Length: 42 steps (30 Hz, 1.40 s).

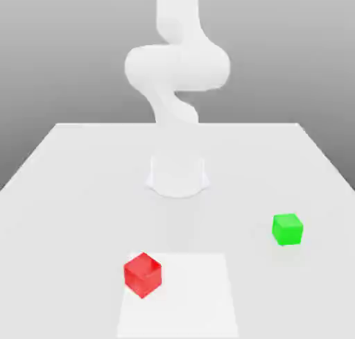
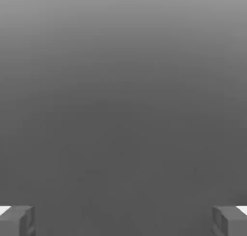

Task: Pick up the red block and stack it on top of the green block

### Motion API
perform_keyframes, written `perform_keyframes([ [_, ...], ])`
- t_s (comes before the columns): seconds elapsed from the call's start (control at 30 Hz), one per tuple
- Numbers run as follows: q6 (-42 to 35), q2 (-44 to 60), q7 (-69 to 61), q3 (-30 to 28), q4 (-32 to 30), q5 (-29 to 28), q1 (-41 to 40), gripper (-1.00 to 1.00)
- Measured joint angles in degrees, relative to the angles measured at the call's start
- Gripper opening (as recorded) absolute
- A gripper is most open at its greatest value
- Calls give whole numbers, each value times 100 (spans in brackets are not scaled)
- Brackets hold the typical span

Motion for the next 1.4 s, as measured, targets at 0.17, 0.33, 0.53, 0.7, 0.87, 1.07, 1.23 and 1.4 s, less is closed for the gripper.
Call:
perform_keyframes([
  [0.17,627,1120,577,-63,-591,285,-159,0],
  [0.33,1221,2172,1210,-36,-1152,435,-335,0],
  [0.53,1946,3411,2188,15,-1829,310,-585,0],
  [0.7,2611,4417,3046,-88,-2235,-93,-732,0],
  [0.87,3477,5448,3053,-35,-2127,-44,-760,0],
  [1.07,3588,5566,3060,-19,-2112,-46,-774,-100],
  [1.23,3140,5043,3105,-47,-2185,-116,-761,-100],
  [1.4,2465,4212,2755,164,-2350,0,-479,-100],
])
